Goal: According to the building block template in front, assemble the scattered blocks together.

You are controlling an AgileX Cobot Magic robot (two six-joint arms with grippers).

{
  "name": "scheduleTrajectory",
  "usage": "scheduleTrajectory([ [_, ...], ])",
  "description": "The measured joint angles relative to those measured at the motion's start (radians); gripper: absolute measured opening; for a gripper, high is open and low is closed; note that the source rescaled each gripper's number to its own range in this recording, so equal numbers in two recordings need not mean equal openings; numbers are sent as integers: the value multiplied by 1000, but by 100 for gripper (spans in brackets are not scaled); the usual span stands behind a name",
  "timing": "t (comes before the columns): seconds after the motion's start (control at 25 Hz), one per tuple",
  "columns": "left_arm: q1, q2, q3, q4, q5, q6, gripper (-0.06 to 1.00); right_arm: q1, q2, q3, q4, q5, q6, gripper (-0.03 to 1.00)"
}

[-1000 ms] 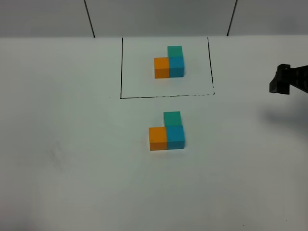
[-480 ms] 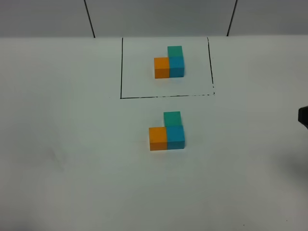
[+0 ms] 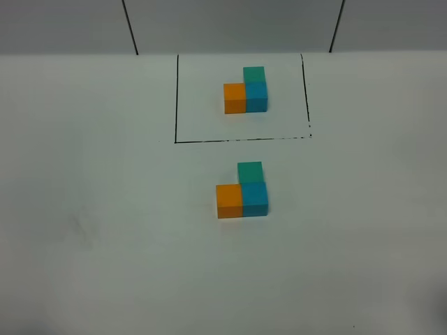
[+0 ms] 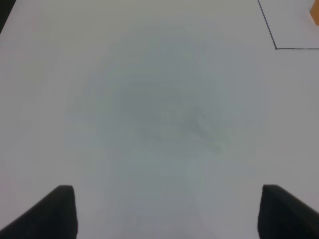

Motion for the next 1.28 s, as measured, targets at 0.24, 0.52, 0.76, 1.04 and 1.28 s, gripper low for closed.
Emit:
scheduleTrajectory([
  [0.24, 0, 0, 0, 0, 0, 0, 59, 27, -220, 77, 1, 29, 1, 100],
  [0.52, 0, 0, 0, 0, 0, 0, 59, 27, -410, 84, 59, 31, -68, 100],
  [0.76, 0, -1, 0, 0, 0, 0, 59, 28, -421, 85, 68, 31, -82, 100],
  [1.04, 0, -1, 0, 0, 0, 0, 59, 28, -421, 85, 68, 31, -83, 99],
  [1.28, 0, -1, 0, 0, 0, 0, 59, 28, -421, 86, 68, 31, -83, 96],
])
